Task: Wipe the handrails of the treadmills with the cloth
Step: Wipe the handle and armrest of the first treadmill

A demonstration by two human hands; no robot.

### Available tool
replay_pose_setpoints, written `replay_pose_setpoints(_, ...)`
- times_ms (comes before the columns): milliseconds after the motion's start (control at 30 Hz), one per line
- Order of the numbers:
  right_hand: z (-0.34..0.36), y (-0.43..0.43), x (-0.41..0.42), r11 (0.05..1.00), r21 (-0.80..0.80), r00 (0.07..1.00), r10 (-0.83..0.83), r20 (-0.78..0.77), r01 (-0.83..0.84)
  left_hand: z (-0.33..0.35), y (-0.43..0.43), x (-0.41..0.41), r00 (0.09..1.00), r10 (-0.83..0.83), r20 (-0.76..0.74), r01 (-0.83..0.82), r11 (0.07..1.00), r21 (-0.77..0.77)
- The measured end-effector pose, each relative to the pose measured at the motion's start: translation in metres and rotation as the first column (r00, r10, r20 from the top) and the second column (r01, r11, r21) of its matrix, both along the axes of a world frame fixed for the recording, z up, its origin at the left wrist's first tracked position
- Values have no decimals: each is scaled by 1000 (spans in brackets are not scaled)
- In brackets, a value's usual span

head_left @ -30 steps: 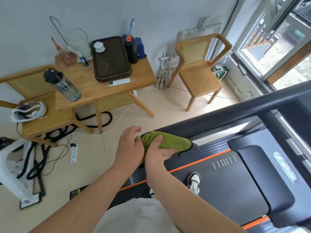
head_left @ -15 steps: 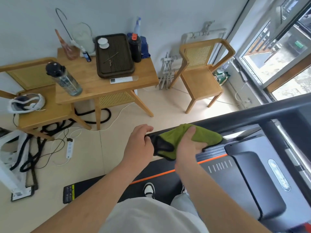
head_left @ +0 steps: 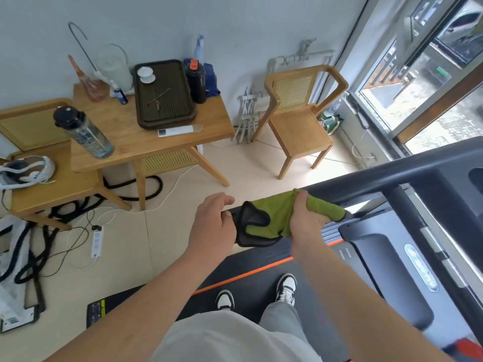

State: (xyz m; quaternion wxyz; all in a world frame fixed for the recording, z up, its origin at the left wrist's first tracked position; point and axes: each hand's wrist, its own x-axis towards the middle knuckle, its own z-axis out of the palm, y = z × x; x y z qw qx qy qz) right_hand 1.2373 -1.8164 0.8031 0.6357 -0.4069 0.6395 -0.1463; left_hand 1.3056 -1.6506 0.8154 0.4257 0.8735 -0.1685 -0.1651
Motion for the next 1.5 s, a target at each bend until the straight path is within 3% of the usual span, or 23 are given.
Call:
replay_pose_setpoints(100,2,-53,-2,998,-43,994,-42,-98,38,1,-9,-4,998,-62,21,61,997,45)
replay_pose_setpoints(233,2,-33,1,993,-117,989,-31,-146,14,2,-14,-8,994,-101,34,99,994,55)
replay_pose_setpoints(433,-1,69,5,948,-151,957,263,-123,-280,4,-11,-2,997,-66,33,64,996,60)
replay_pose_setpoints(500,-6,88,-6,858,-261,896,411,-167,-442,7,-13,1,997,-67,35,64,996,62)
replay_pose_setpoints(600,-17,83,-24,655,-409,771,522,-364,-636,11,-17,4,996,-70,46,67,996,64)
replay_pose_setpoints(767,-19,21,-34,199,-469,506,449,-736,-860,10,-10,10,999,-41,23,40,997,65)
replay_pose_setpoints(833,-9,-12,-22,68,-474,461,386,-799,-878,9,-3,13,1000,-20,8,20,997,70)
replay_pose_setpoints(1000,8,-35,20,-73,-269,244,241,-939,-960,5,16,12,999,-7,-32,10,995,94)
replay_pose_setpoints(1133,13,25,40,-259,-186,88,348,-933,-948,3,36,10,997,27,-72,-21,996,81)
replay_pose_setpoints(1333,3,97,49,-489,-280,64,414,-908,-826,5,57,23,977,90,-192,-73,993,95)
replay_pose_setpoints(1500,12,58,57,-561,-185,-104,443,-890,-807,7,52,36,946,112,-304,-100,994,53)
